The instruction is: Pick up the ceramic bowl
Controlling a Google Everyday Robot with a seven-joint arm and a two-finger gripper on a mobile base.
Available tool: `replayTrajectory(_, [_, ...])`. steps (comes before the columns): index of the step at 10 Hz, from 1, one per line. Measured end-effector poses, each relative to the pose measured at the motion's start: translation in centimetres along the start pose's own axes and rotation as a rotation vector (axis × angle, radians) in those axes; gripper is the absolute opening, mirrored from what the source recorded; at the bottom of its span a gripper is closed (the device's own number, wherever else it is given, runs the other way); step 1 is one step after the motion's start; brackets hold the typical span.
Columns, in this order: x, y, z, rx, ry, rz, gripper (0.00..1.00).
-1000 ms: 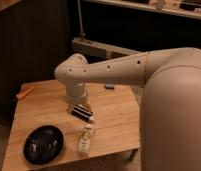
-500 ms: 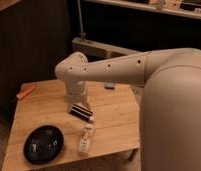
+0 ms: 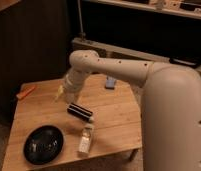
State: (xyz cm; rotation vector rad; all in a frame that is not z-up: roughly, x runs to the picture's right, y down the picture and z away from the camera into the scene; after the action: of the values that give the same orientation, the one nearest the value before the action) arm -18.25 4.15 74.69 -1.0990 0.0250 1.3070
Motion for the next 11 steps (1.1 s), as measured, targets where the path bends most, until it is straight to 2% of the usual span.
replayTrajectory(1, [-1.4, -0.1, 0.3, -0.116, -0.002, -0.034, 0.65])
replayTrajectory(3, [-2.6, -0.4, 0.2, -0.222, -0.017, -0.061, 0.65])
replayTrajectory(4, [-2.6, -0.5, 0.0, -0.233, -0.015, -0.061, 0.65])
replayTrajectory(6, [-1.6, 0.8, 0.6, -0.173, 0.018, -0.1, 0.65])
replayTrajectory(8, [1.4, 2.3, 1.6, -0.127, 0.043, -0.127, 0.65])
replayTrajectory(9, [3.1, 2.8, 2.2, -0.117, 0.057, -0.131, 0.65])
replayTrajectory(11, [6.0, 1.2, 2.3, -0.118, 0.063, -0.106, 0.65])
